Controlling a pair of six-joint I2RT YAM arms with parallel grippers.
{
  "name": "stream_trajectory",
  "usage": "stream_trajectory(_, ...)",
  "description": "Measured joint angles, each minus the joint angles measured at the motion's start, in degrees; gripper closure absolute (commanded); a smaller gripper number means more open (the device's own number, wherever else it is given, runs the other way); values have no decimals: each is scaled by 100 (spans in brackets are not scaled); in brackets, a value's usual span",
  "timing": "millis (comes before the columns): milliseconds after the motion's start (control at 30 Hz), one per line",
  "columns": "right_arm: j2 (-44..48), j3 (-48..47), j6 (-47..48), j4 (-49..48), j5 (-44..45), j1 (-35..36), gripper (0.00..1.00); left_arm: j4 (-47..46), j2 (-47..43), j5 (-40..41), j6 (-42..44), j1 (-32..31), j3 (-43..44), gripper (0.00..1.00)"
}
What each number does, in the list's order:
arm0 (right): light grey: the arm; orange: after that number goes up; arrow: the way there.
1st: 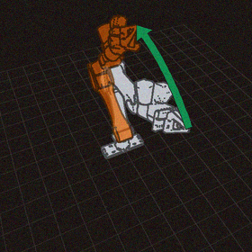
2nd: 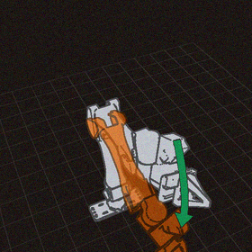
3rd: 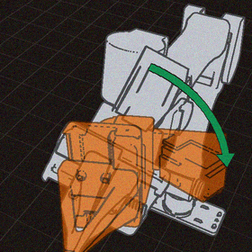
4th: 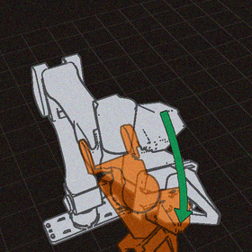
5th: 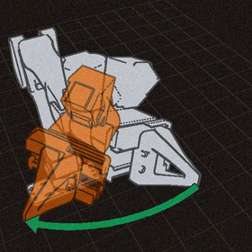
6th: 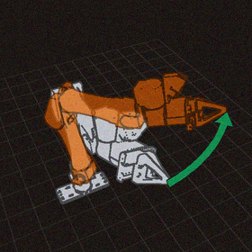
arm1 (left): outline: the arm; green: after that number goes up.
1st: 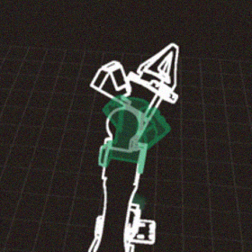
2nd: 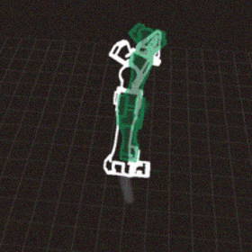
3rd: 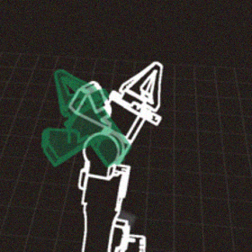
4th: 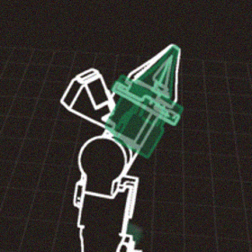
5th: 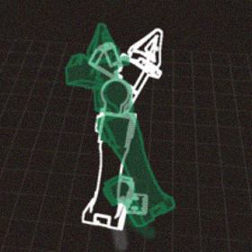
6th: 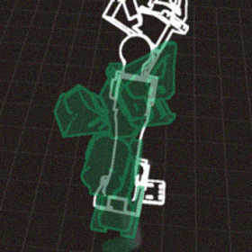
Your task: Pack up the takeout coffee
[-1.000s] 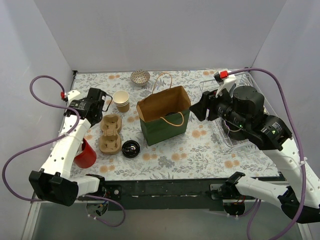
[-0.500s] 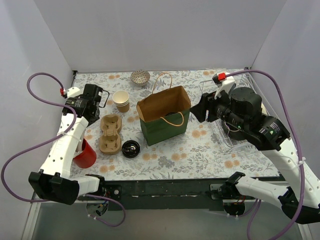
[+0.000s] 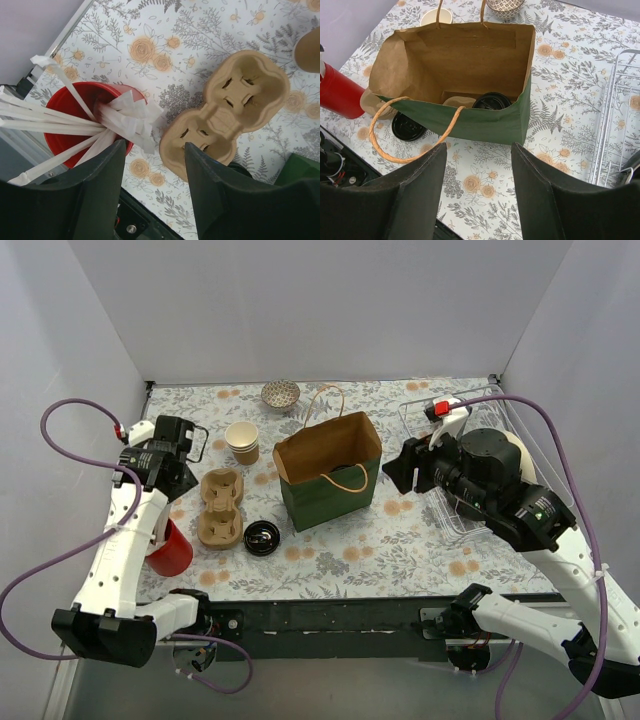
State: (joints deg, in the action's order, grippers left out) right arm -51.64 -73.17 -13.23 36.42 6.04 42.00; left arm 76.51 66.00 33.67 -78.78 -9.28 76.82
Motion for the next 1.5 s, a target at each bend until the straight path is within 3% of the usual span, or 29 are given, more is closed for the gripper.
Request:
stream_trajectory(167, -7, 0, 146, -28, -4, 0, 39, 63, -118, -13, -98, 13, -431, 53)
stream_trajectory(1100, -116, -2, 94, -55, -160, 0, 40, 90, 173, 168, -501, 11, -627, 62)
stream_trajectory(1500, 57, -2, -35, -28, -157, 0, 41, 105, 238, 273, -549, 13, -608, 88)
